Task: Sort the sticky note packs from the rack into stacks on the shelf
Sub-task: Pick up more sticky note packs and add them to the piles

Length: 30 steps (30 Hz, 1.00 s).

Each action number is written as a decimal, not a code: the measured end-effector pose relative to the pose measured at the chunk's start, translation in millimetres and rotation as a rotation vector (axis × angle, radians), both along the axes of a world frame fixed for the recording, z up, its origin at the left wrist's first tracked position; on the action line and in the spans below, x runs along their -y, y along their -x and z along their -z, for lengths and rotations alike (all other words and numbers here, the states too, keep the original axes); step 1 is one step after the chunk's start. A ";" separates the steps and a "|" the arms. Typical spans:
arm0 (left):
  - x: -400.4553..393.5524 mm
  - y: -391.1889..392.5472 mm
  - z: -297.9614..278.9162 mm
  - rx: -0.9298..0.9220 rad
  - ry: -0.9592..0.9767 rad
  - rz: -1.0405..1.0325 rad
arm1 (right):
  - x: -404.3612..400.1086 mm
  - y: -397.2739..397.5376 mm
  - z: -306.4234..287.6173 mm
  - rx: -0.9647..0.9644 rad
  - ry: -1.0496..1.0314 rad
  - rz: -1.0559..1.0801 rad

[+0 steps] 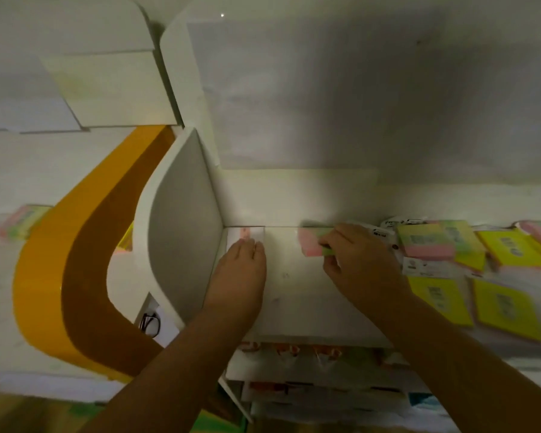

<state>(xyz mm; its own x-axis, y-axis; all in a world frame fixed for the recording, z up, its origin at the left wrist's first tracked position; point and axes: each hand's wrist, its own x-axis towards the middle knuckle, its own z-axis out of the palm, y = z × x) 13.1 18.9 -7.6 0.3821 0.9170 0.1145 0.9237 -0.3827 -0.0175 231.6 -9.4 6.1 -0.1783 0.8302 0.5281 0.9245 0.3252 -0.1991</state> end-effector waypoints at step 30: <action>3.7 -3.4 -13.5 0.081 -0.111 -0.025 | 110.9 -76.1 -14.0 -0.224 -0.128 0.101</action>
